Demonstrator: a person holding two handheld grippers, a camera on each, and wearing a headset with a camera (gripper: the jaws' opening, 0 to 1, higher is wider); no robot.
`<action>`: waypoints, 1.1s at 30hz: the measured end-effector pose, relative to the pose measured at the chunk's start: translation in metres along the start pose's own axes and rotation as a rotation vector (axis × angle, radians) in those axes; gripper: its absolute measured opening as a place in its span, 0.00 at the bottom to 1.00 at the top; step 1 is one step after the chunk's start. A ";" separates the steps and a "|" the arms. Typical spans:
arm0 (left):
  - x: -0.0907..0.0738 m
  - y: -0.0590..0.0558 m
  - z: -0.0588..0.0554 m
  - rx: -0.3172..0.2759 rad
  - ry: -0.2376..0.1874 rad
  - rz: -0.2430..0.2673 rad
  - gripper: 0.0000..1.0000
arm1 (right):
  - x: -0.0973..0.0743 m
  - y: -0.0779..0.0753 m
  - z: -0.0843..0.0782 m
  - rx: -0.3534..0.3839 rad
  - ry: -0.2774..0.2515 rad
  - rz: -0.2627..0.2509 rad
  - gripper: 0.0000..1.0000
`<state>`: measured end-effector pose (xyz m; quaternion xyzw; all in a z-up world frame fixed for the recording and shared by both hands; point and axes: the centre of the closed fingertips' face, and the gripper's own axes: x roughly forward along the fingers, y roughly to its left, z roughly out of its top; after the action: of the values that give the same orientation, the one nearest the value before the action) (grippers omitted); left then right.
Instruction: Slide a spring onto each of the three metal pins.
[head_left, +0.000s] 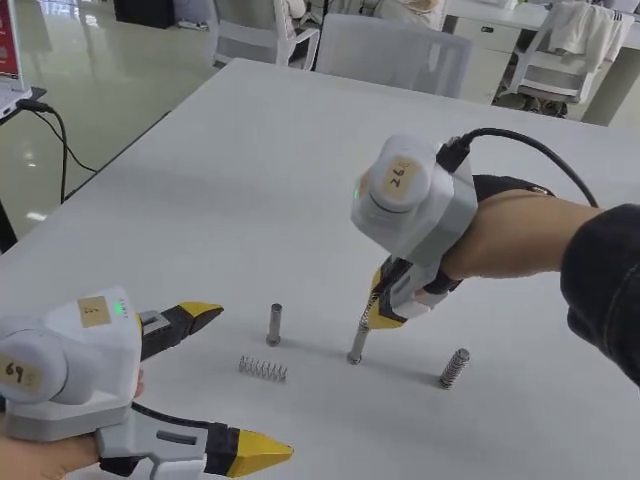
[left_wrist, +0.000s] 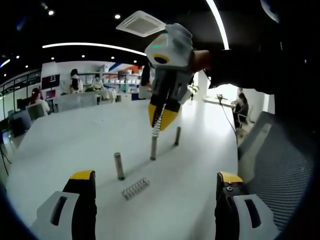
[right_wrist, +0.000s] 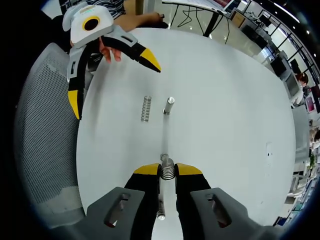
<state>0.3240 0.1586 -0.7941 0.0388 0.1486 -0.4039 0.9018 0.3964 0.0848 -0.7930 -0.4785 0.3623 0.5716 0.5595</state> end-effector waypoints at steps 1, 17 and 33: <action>0.000 0.000 0.000 0.000 0.000 0.000 0.97 | 0.001 0.000 0.000 0.002 0.000 0.003 0.08; 0.000 -0.001 -0.003 -0.005 0.008 -0.010 0.94 | 0.020 0.004 -0.005 0.013 0.028 0.044 0.08; 0.001 -0.002 -0.005 -0.002 0.015 -0.015 0.93 | 0.047 0.010 -0.017 0.054 0.048 0.068 0.08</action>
<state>0.3221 0.1573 -0.7989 0.0400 0.1561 -0.4101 0.8977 0.3931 0.0819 -0.8440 -0.4641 0.4070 0.5687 0.5436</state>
